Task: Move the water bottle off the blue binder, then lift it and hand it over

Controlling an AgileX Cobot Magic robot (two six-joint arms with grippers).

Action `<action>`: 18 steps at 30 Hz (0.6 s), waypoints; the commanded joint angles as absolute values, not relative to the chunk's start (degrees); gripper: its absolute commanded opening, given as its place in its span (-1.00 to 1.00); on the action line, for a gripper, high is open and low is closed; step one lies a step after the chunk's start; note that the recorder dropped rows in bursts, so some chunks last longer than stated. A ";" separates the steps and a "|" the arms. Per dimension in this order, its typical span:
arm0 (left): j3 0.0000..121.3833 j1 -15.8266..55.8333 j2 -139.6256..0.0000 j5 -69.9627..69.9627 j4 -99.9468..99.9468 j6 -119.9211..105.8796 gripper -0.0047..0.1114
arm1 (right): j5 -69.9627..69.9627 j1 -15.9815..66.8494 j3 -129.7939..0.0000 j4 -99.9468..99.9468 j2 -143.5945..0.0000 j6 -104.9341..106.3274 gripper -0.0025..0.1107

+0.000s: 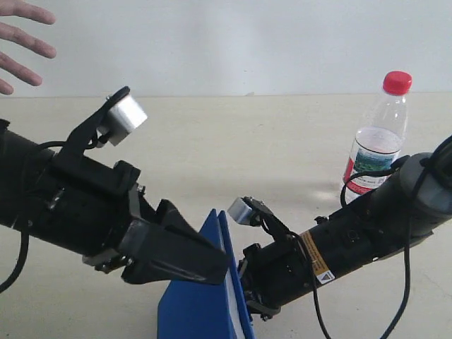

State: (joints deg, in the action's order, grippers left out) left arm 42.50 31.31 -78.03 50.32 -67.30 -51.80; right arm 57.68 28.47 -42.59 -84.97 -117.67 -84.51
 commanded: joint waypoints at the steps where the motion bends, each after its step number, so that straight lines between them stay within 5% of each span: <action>1: 42.44 31.40 -76.35 51.20 -60.61 -43.16 0.19 | 59.42 28.51 -43.86 -84.55 -117.78 -83.81 -0.16; 9: 48.11 31.40 -71.43 43.89 -49.53 -17.58 0.05 | 59.13 28.61 -48.45 -86.55 -117.78 -89.94 -0.17; 18: 48.11 31.40 -71.43 41.81 -49.42 -18.95 0.05 | 62.13 28.61 -51.41 -93.59 -117.78 -94.49 -0.17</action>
State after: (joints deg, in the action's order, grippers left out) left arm 47.76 31.31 -71.77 42.59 -49.58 -17.69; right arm 60.69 28.47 -50.93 -91.06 -117.67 -94.07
